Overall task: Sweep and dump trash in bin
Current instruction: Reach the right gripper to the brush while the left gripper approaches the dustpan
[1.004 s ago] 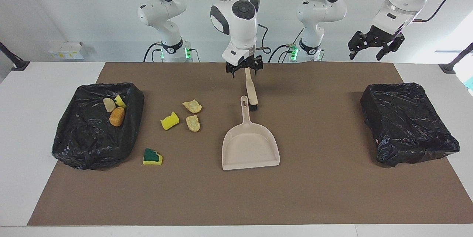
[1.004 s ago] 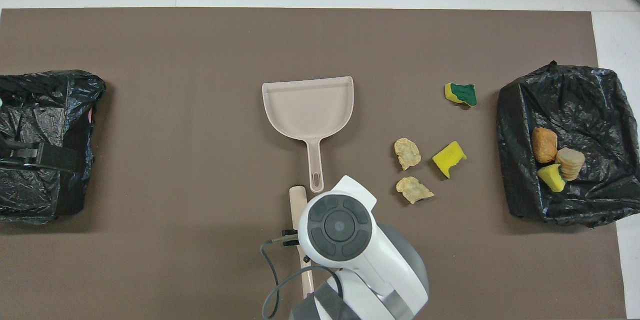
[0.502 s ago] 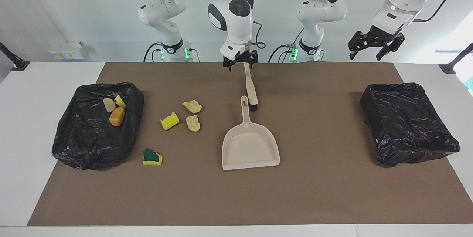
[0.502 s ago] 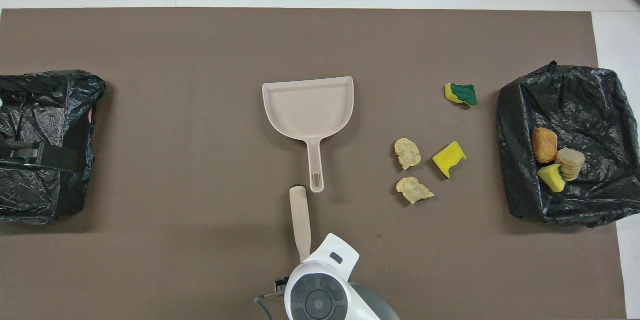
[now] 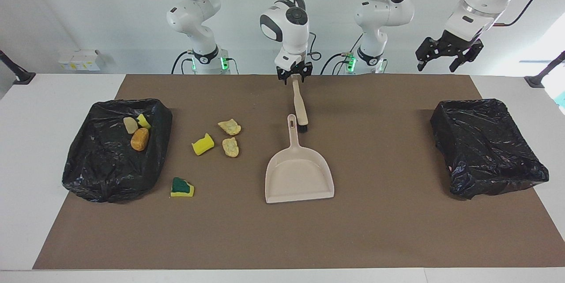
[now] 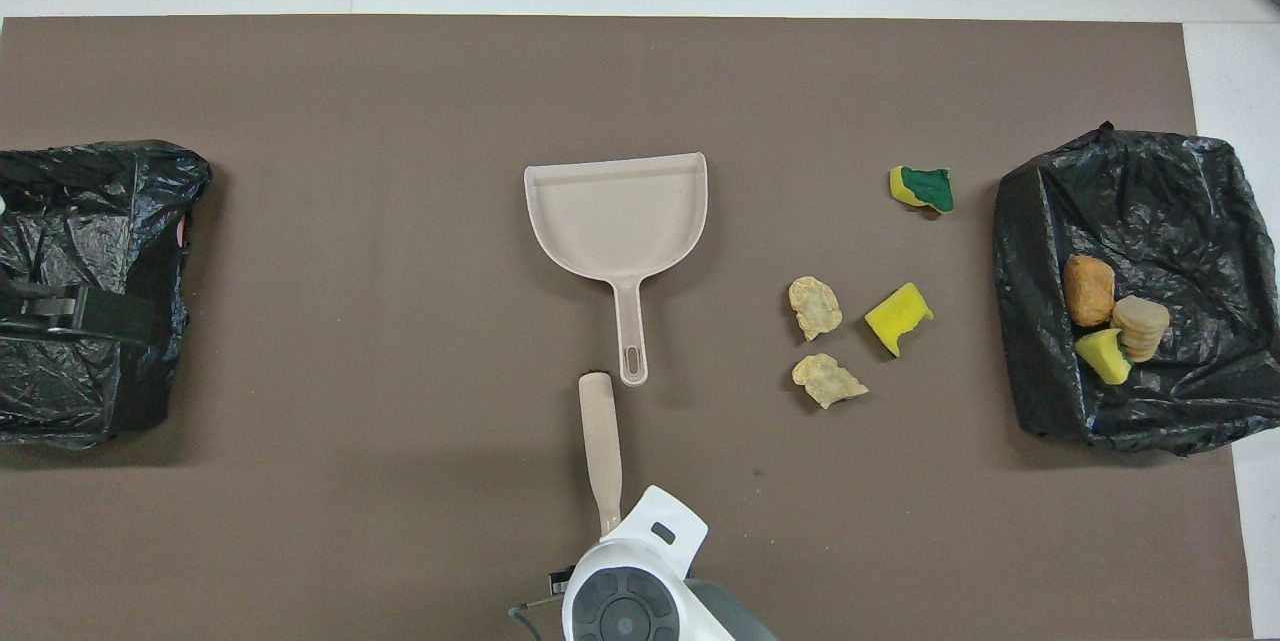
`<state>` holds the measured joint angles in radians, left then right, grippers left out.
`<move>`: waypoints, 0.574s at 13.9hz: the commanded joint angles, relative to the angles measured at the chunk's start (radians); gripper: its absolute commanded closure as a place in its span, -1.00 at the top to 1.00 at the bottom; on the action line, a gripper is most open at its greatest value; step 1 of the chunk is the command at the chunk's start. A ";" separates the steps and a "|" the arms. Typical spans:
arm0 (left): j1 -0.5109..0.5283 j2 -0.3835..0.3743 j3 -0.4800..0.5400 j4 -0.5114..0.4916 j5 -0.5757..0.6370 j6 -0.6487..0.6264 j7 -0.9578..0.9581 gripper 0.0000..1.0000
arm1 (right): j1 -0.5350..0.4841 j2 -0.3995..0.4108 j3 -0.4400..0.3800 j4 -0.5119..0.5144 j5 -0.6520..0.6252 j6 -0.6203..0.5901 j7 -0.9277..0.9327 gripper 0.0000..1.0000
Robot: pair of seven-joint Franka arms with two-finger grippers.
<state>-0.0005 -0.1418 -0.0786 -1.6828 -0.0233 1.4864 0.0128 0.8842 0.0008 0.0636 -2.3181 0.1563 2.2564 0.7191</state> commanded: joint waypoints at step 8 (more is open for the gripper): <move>-0.016 0.039 -0.010 0.017 0.010 0.227 0.003 1.00 | -0.068 -0.067 -0.007 0.034 0.022 -0.197 -0.012 -1.00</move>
<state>-0.0043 -0.1281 -0.0872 -1.6825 -0.0234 1.6497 0.0132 0.8667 -0.0108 0.0544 -2.2919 0.1565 2.1454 0.7191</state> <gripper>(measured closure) 0.000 0.740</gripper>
